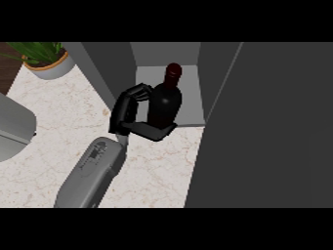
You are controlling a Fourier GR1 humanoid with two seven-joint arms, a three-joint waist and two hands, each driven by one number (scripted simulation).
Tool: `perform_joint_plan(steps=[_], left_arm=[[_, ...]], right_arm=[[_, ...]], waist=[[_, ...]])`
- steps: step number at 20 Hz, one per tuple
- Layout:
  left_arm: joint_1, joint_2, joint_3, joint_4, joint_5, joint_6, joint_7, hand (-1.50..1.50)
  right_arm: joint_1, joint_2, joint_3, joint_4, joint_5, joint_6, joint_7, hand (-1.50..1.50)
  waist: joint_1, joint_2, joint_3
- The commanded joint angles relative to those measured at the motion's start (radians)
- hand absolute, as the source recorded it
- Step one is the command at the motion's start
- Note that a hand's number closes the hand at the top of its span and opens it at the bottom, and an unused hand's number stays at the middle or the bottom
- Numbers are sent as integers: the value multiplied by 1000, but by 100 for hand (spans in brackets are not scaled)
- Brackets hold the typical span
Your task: Pick up the wine, place it into the cabinet and close the cabinet
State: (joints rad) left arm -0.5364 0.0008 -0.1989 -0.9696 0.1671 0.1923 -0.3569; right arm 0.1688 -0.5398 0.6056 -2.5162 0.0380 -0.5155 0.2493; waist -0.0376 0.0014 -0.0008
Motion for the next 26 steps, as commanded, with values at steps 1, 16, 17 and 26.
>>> perform_joint_plan(steps=[1,16,17,26], left_arm=[[-96,-1,20,107,42,1,-24,150],[-390,-1,-62,475,176,122,-69,150],[-382,-1,-85,480,188,153,-61,150],[-484,-1,32,676,252,137,-95,150]], right_arm=[[105,-26,32,-226,-36,11,29,-150],[47,25,-6,-149,-87,37,15,-150],[121,-16,6,-181,-91,64,-29,-150],[123,17,39,-136,-73,77,-79,-150]], waist=[[-15,-1,0],[-24,11,-1],[-42,7,1],[-60,20,-1]])
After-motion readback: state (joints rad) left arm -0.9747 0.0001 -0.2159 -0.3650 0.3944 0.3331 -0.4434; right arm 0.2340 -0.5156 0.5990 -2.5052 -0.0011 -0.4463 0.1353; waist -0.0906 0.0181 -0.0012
